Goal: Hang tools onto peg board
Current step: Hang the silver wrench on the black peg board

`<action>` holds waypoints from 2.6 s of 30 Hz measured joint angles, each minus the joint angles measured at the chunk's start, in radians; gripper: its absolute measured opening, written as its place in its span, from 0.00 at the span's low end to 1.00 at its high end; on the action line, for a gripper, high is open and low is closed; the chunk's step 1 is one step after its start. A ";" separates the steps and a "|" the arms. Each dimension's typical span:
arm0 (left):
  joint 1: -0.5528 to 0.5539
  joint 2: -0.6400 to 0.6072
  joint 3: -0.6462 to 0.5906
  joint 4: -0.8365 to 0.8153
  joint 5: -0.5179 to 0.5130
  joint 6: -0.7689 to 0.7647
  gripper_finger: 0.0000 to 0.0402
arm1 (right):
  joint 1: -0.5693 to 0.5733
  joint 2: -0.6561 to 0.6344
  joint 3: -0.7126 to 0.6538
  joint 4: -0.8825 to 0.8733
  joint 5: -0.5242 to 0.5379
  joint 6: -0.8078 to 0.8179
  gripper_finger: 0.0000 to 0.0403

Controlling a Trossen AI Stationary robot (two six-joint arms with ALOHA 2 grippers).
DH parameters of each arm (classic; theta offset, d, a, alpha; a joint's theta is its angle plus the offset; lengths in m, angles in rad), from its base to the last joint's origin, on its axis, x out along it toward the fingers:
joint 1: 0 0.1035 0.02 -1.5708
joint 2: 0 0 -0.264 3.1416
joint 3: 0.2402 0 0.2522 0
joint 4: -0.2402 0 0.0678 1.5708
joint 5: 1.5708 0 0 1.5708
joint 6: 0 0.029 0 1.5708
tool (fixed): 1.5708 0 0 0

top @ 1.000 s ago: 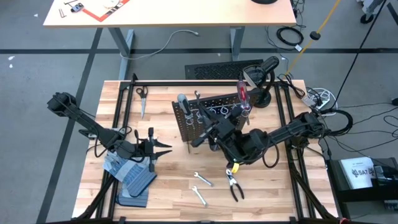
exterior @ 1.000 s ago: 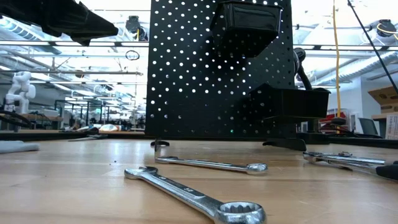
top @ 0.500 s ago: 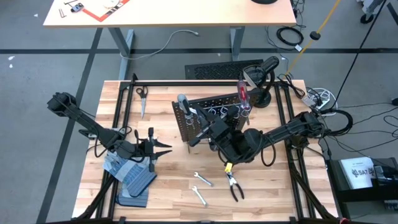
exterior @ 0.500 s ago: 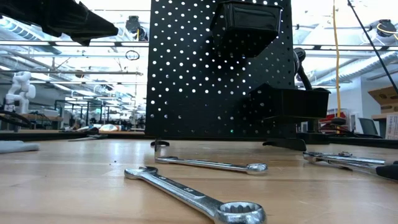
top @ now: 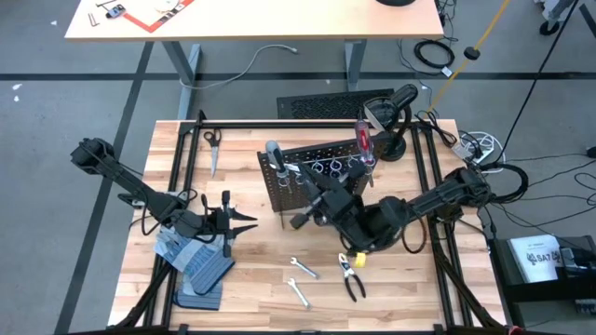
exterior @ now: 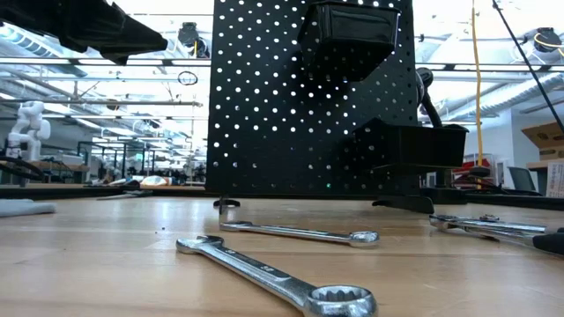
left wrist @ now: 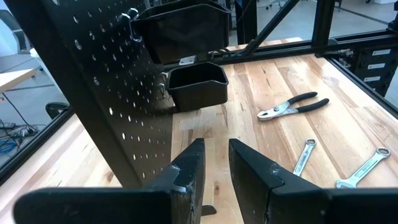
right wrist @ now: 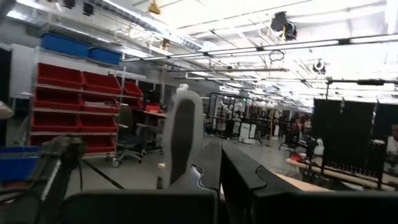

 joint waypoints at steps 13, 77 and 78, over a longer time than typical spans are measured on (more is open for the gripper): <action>0.012 0.000 0.000 0.001 -0.008 -0.001 0.20 | 0.100 -0.021 0.014 -0.268 0.069 -0.185 0.15; 0.051 0.000 0.000 -0.025 -0.003 -0.027 0.20 | 0.102 -0.011 0.291 -1.298 0.250 -0.134 0.46; 0.051 0.000 0.000 -0.023 -0.003 -0.028 0.20 | 0.102 -0.011 0.291 -1.325 0.251 -0.113 0.46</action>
